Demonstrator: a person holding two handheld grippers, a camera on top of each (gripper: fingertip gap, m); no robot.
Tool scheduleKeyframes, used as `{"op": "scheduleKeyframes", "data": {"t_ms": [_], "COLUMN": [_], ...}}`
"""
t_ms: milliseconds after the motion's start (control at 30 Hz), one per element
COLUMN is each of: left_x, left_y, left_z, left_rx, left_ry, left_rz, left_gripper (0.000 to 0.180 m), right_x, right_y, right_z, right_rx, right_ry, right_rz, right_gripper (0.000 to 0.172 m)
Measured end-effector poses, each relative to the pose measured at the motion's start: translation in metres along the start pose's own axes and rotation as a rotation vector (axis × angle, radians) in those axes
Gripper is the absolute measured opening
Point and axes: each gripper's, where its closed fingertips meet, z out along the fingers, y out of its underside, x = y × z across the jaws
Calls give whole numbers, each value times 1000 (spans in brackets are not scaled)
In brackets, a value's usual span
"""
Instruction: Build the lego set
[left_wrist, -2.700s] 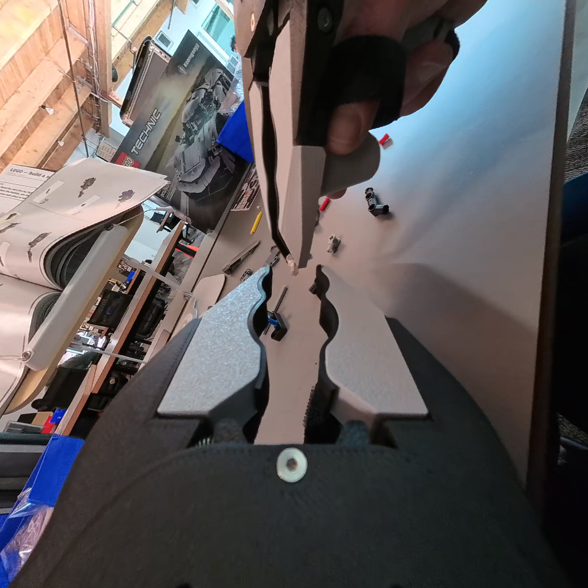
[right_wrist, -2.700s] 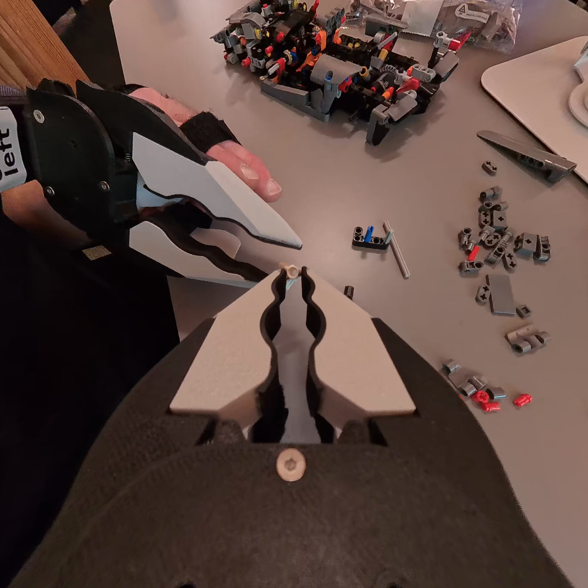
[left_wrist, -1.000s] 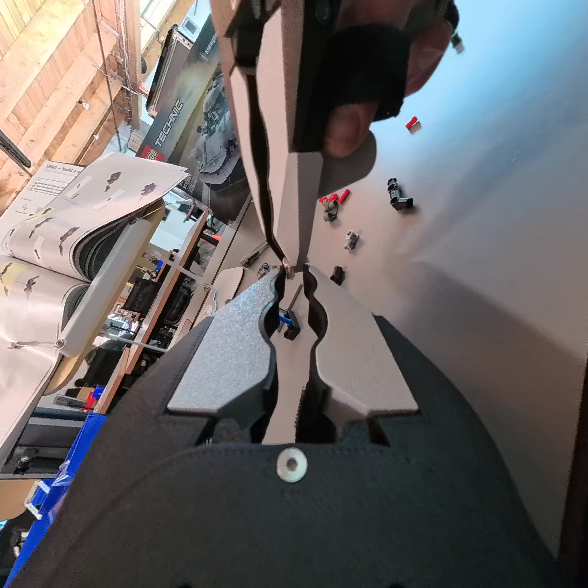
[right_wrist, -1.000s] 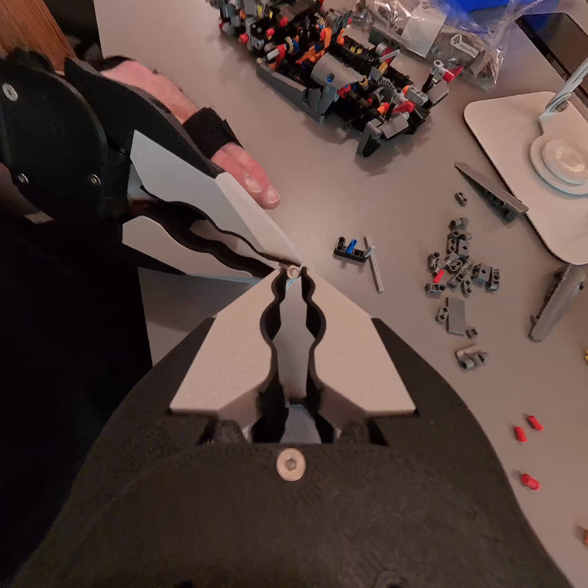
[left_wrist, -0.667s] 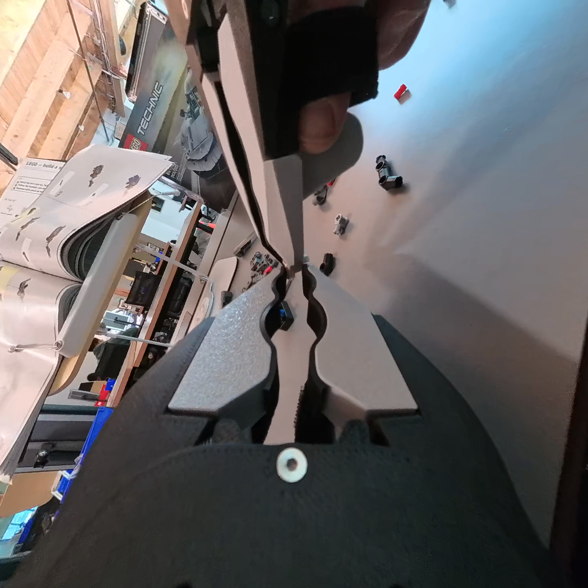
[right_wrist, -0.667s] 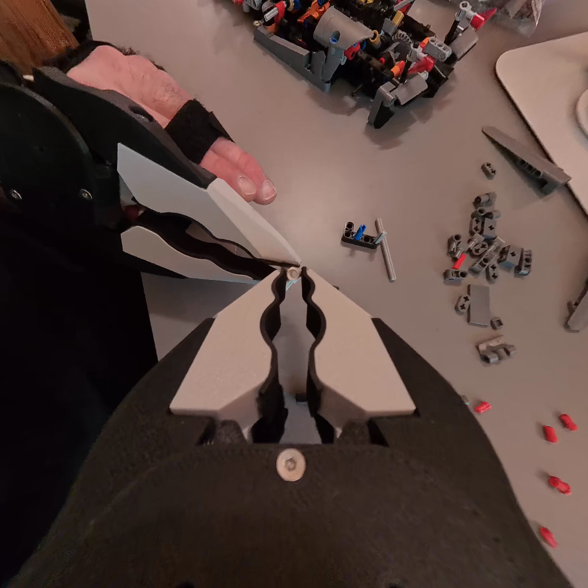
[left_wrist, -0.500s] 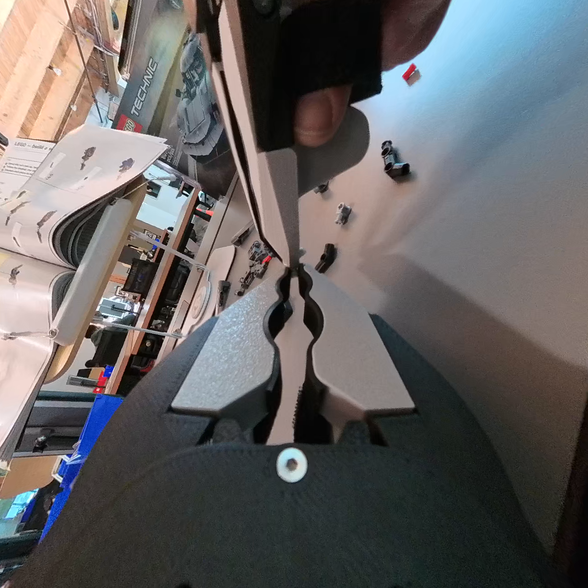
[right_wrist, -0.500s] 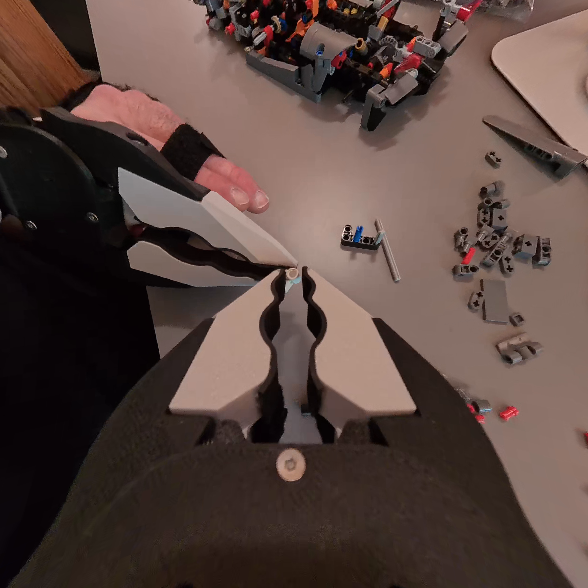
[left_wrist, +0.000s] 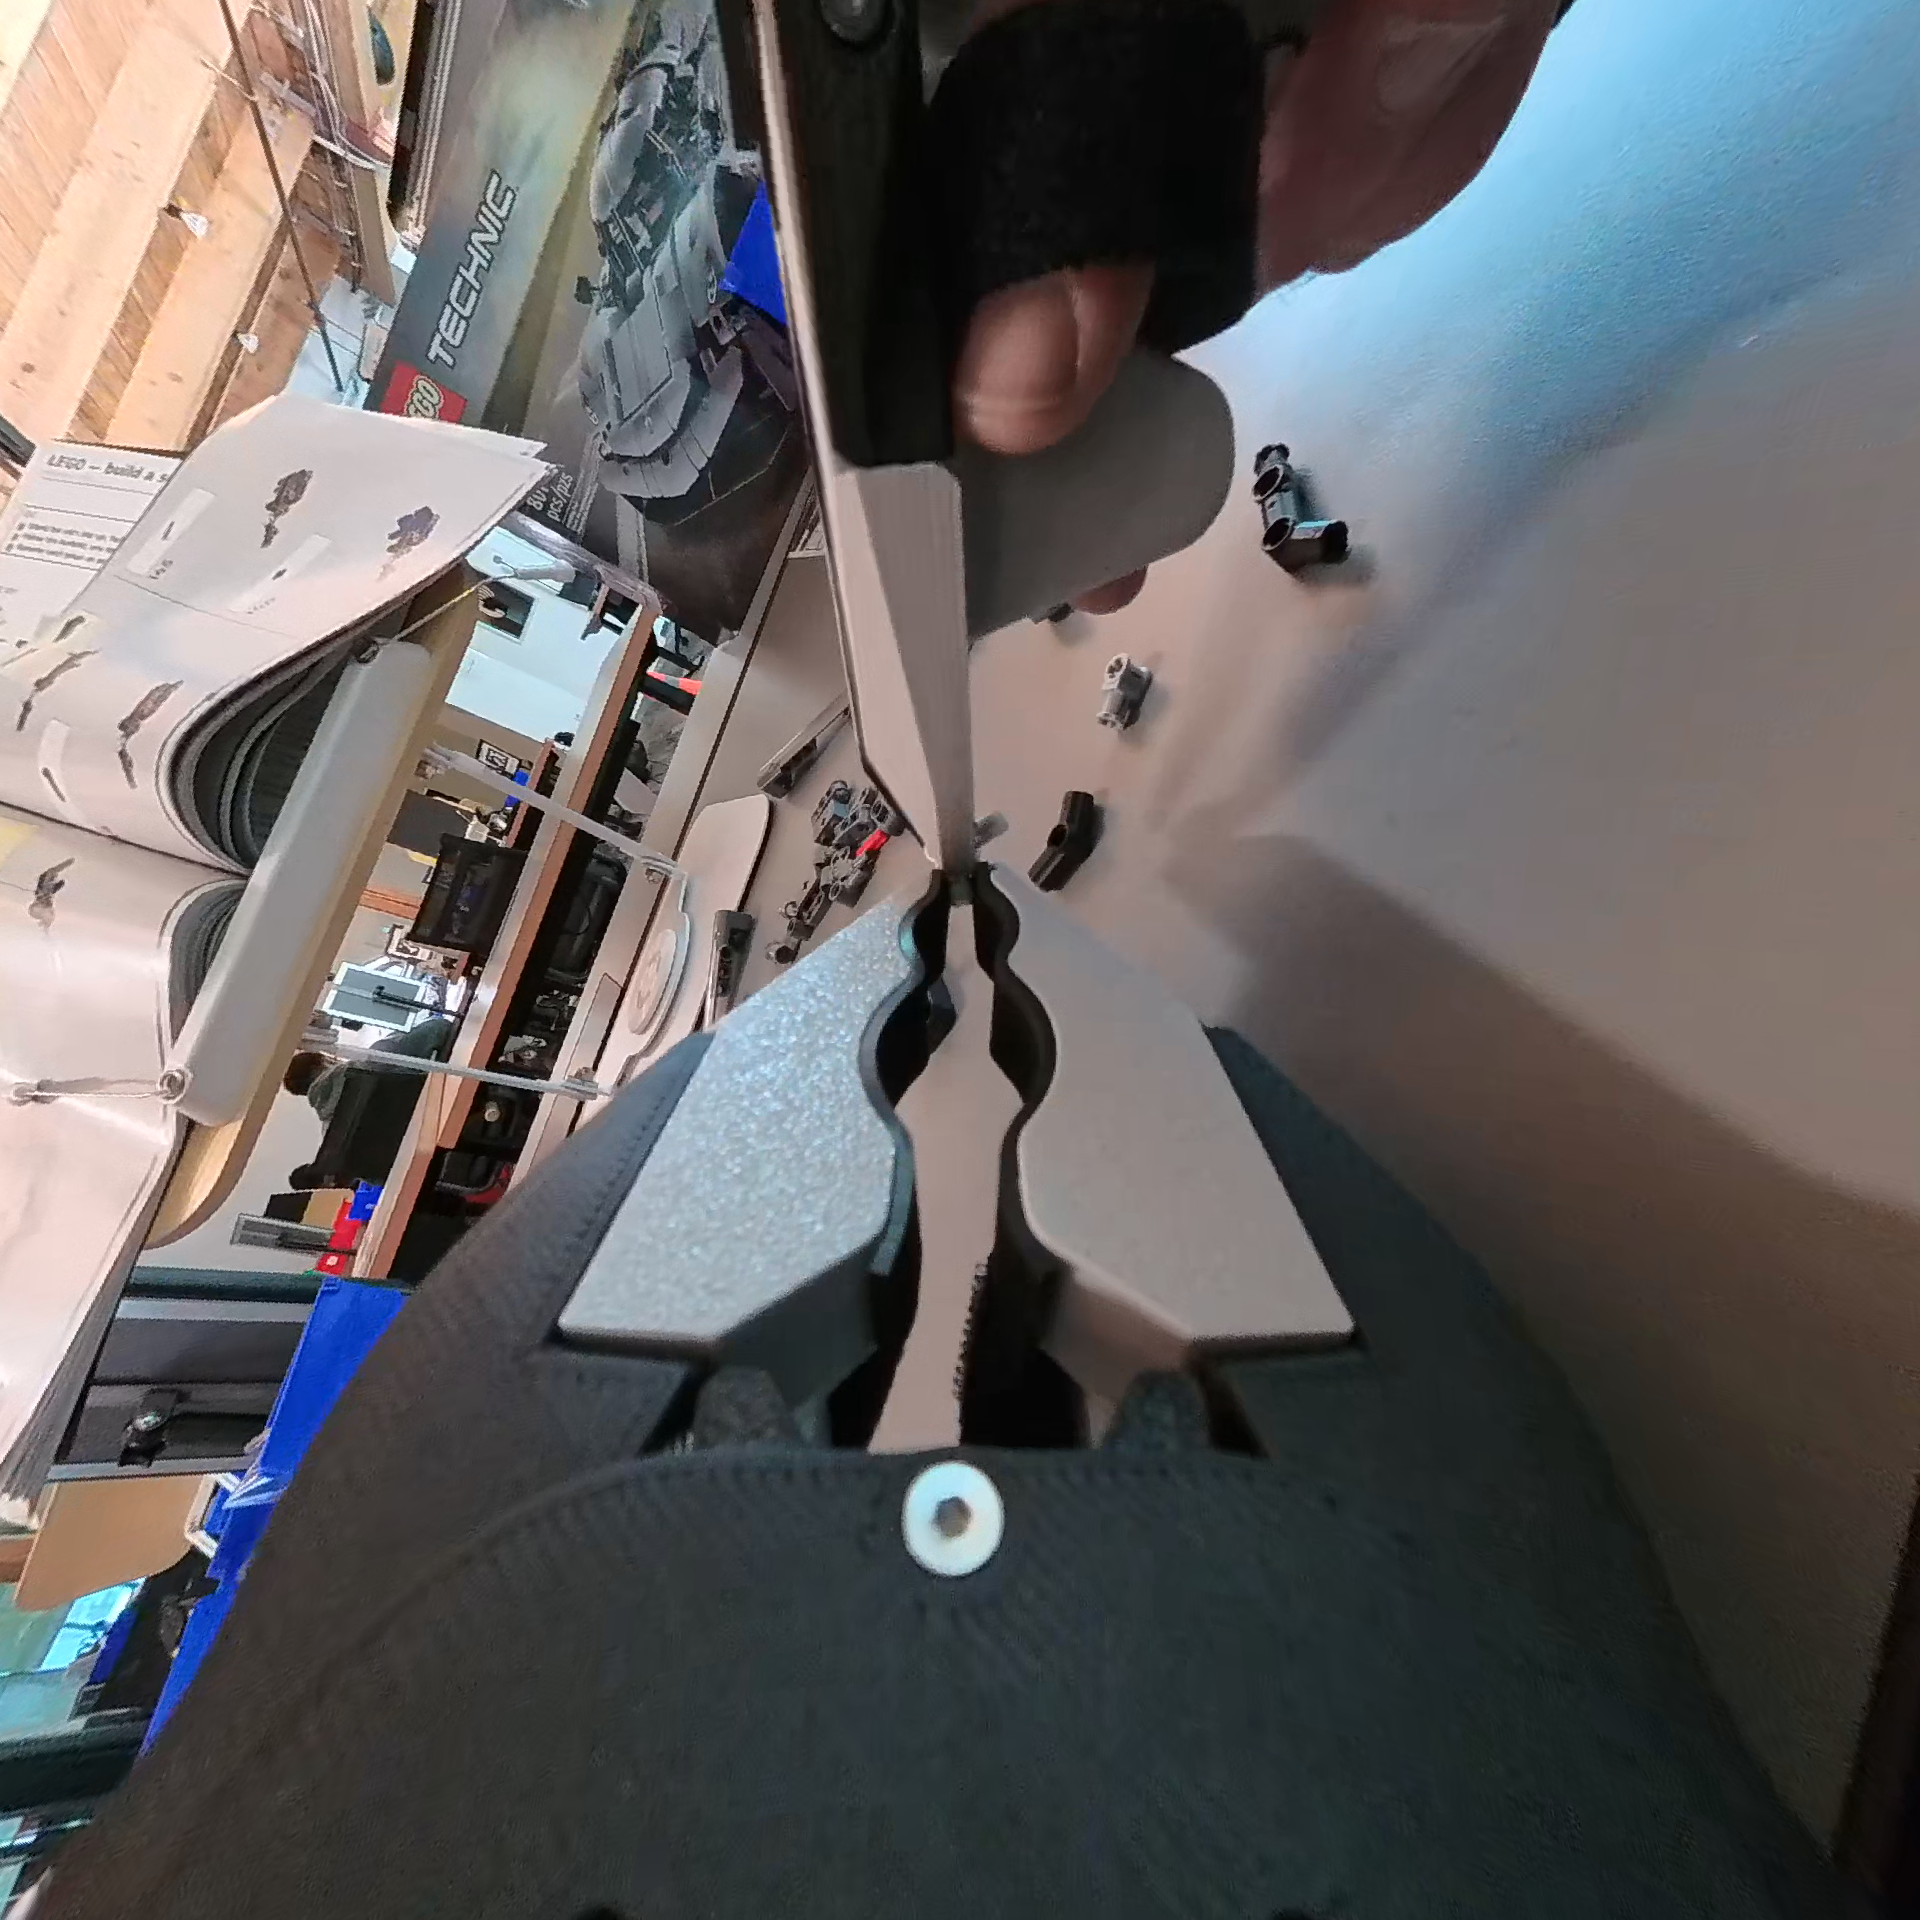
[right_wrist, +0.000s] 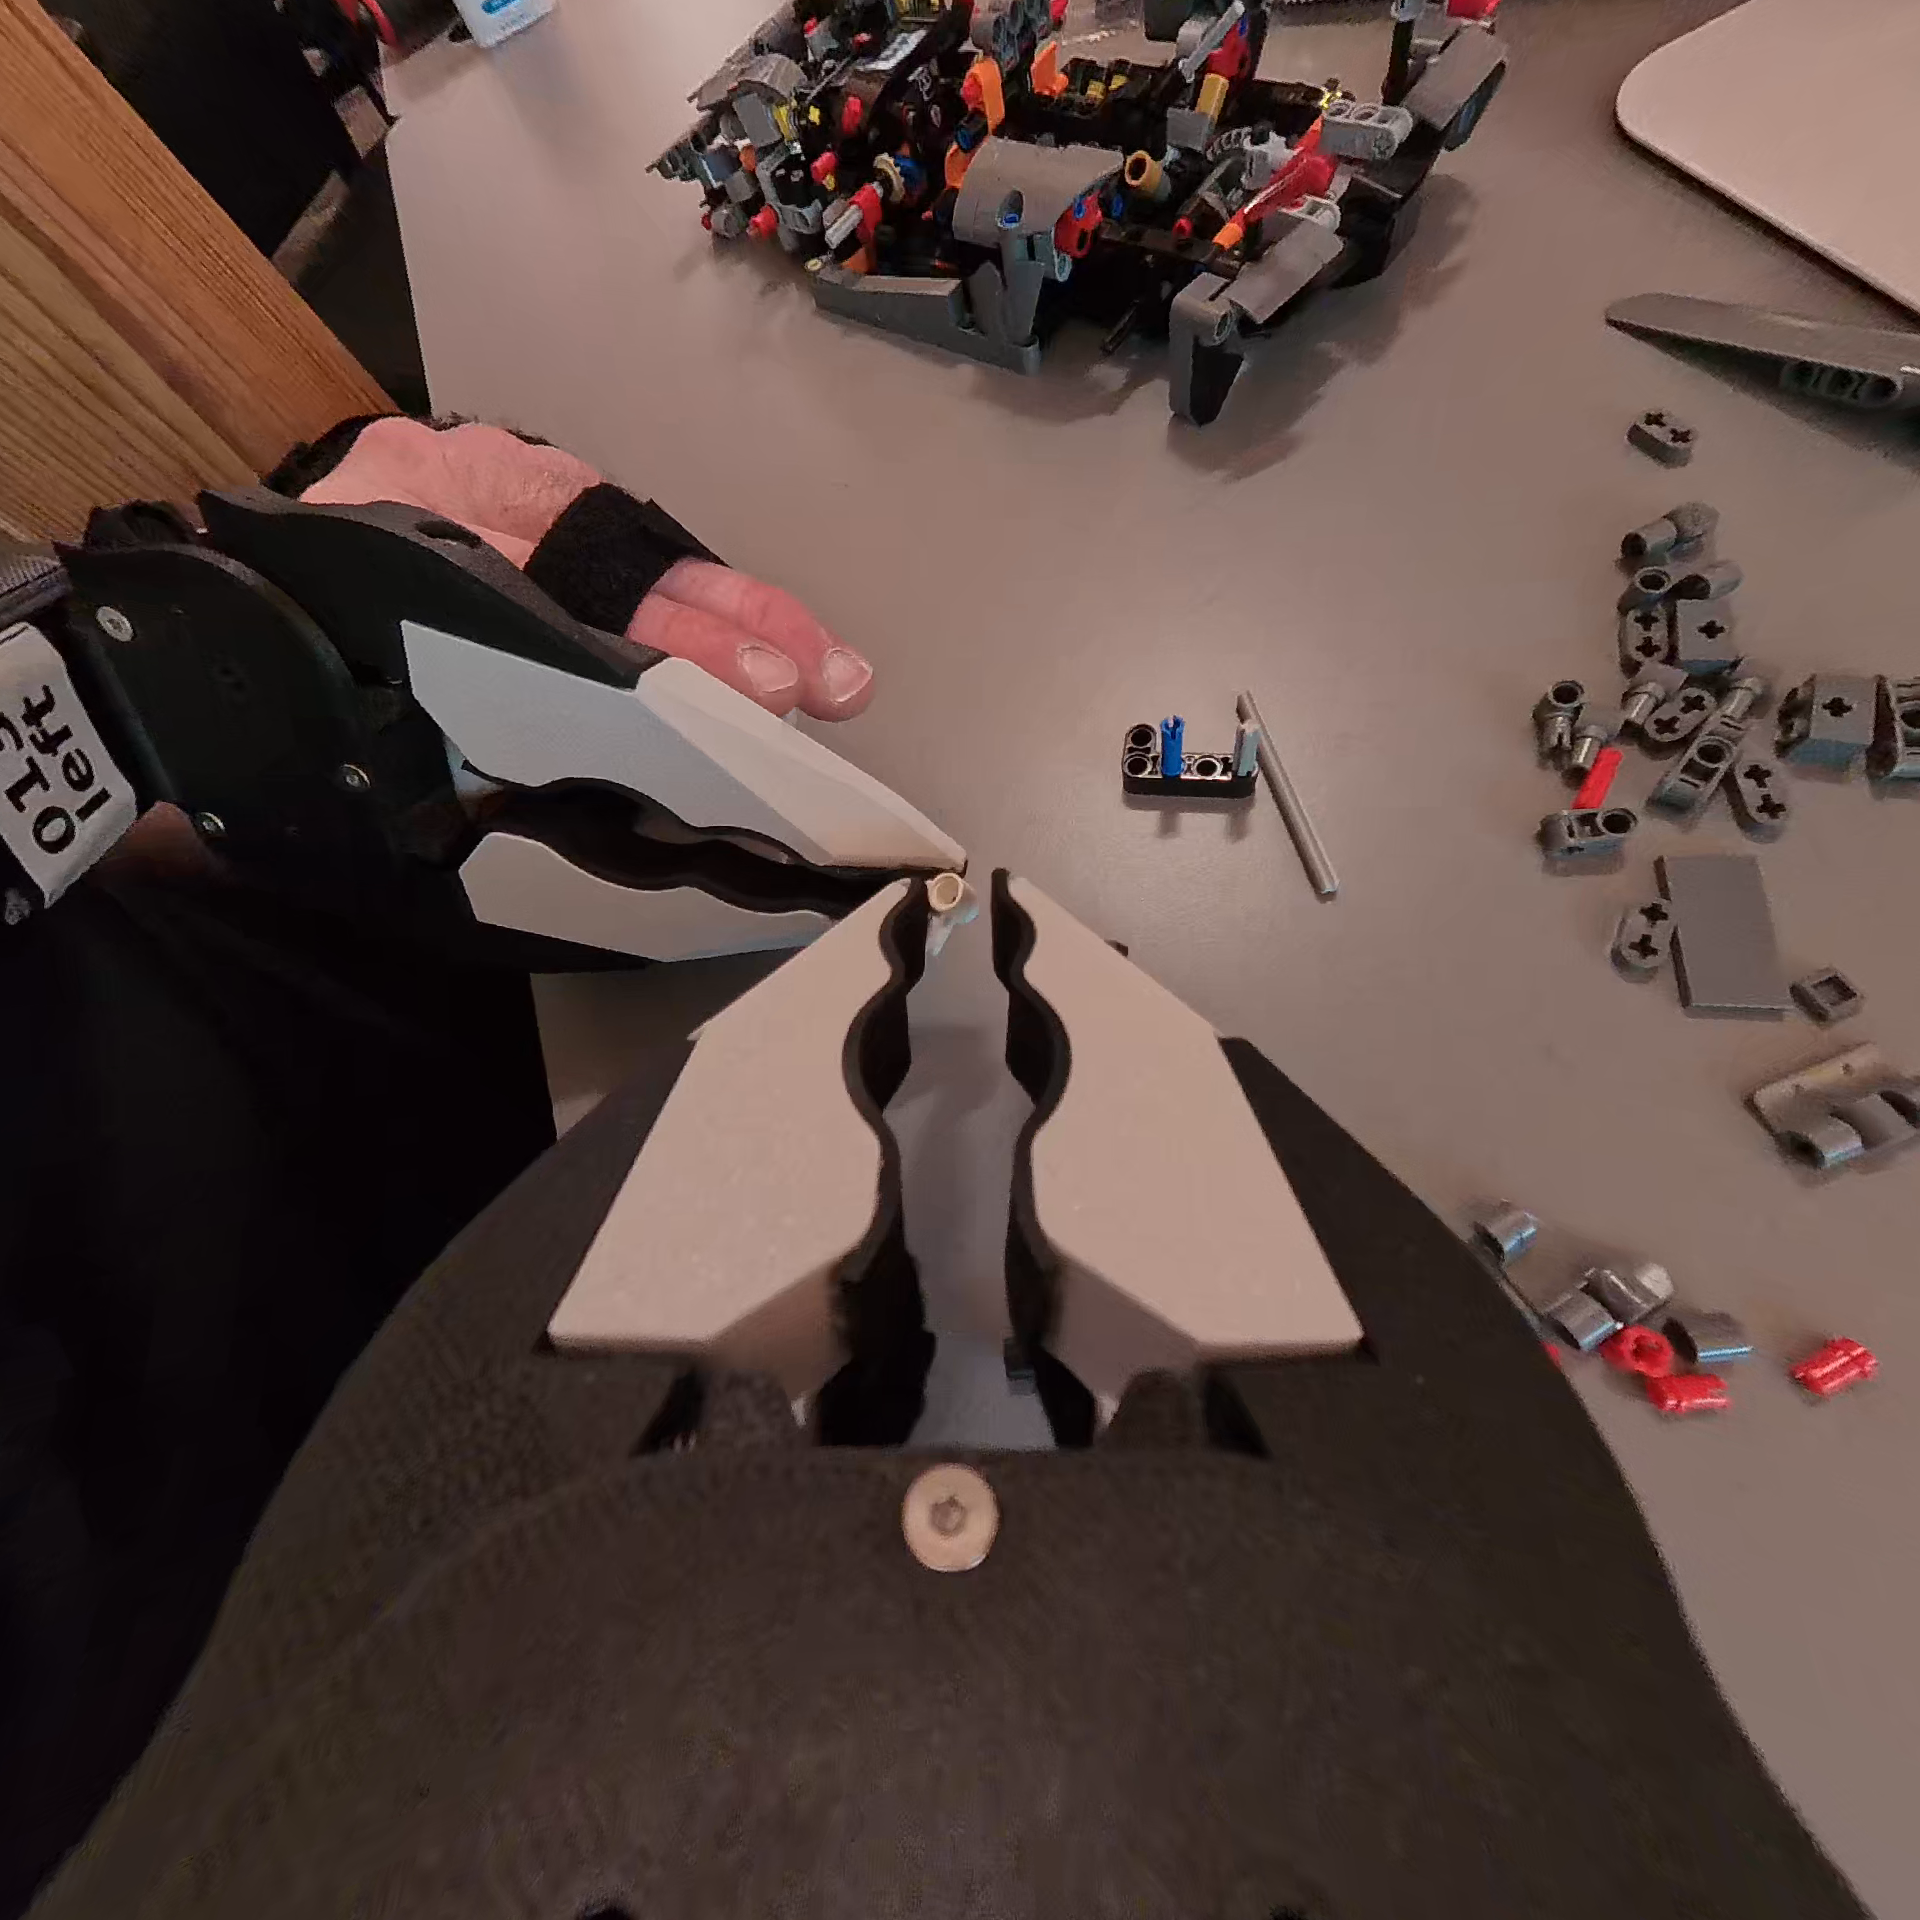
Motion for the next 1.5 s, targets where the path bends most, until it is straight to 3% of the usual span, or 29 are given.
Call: {"op": "scheduleKeyframes", "data": {"t_ms": [167, 300, 500, 667, 767, 867, 1067, 1333, 1500], "left_x": [5, 8, 6, 6, 4, 4, 7, 7, 7], "left_y": [1, 0, 4, 11, 12, 13, 14, 15, 16], "left_z": [2, 2, 4, 7, 6, 7, 8, 8, 8], "left_rx": [-10, -8, -36, -78, -80, -90, -100, -108, -113], "left_ry": [24, 39, 34, 26, 18, 16, 19, 19, 16], "left_rz": [11, 21, 12, 21, 20, 24, 41, 46, 52], "left_gripper": [2, 3, 2, 3, 2, 2, 2, 2, 2], "right_x": [1, 7, 10, 8, 9, 16, 34, 32, 39], "right_y": [5, 9, 4, -4, -6, 11, 61, 78, 79], "right_z": [1, -1, -1, -10, -29, -55, -83, -67, -56], "right_rx": [-28, -72, -94, -141, -89, -83, -238, -295, -327], "right_ry": [1, 39, 110, 335, 362, 336, 409, 339, 326], "right_rz": [-9, -17, -89, -365, -365, -311, -362, -415, -463], "right_gripper": [10, 25, 28, 28, 20, 19, 5, 23, 13]}}
